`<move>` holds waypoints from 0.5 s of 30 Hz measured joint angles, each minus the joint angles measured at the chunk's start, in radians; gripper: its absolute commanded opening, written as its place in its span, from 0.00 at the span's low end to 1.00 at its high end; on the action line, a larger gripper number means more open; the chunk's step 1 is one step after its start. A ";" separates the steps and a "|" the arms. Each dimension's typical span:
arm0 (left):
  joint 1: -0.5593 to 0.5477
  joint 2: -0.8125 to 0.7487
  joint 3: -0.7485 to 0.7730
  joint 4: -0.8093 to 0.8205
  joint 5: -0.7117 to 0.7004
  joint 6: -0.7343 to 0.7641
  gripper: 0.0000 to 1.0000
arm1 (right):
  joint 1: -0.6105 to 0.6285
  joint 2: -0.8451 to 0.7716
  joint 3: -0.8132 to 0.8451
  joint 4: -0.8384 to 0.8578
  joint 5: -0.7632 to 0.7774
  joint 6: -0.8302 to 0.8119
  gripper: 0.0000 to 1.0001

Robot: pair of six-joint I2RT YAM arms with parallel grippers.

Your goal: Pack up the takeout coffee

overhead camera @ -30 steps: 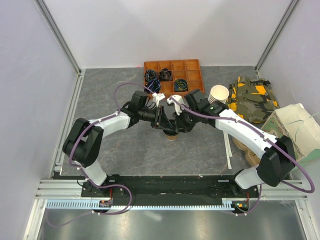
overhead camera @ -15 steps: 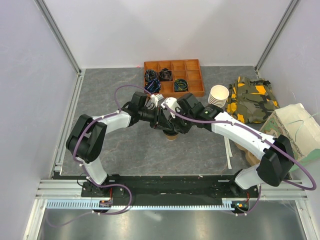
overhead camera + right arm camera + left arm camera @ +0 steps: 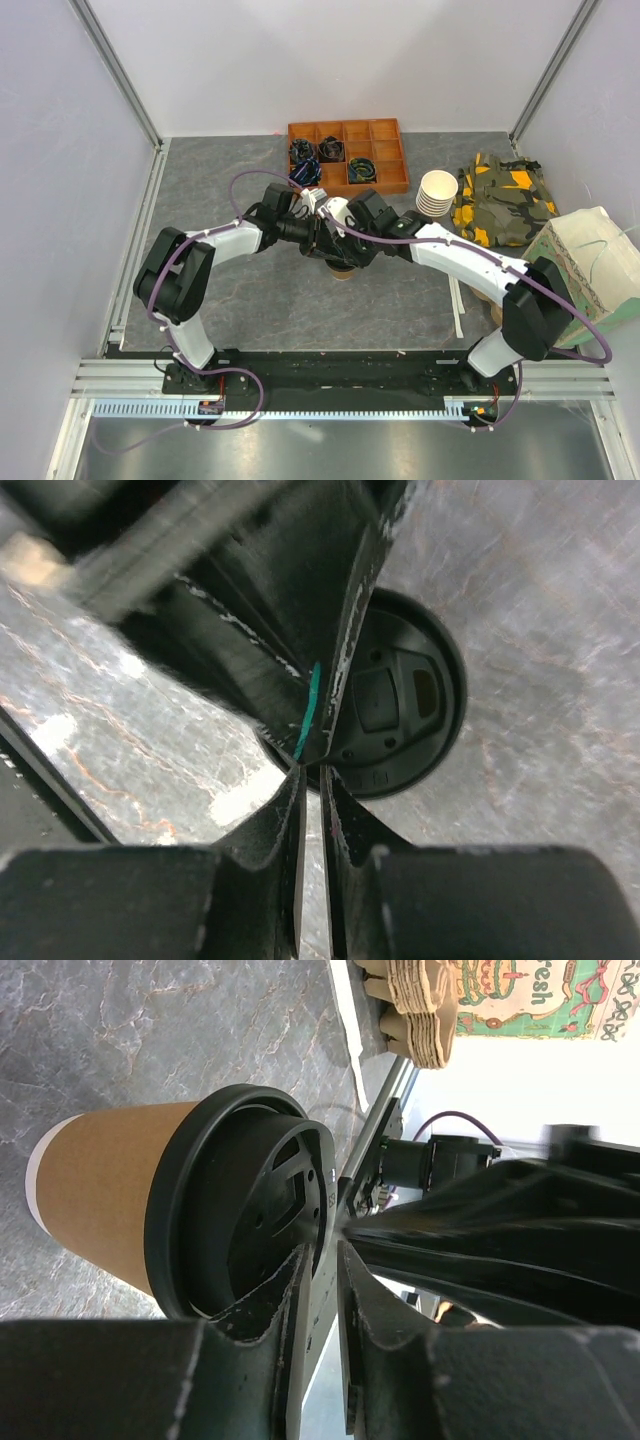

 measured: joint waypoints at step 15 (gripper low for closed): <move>0.022 0.011 0.012 -0.025 0.012 0.000 0.22 | -0.013 0.003 0.011 0.005 -0.025 0.018 0.17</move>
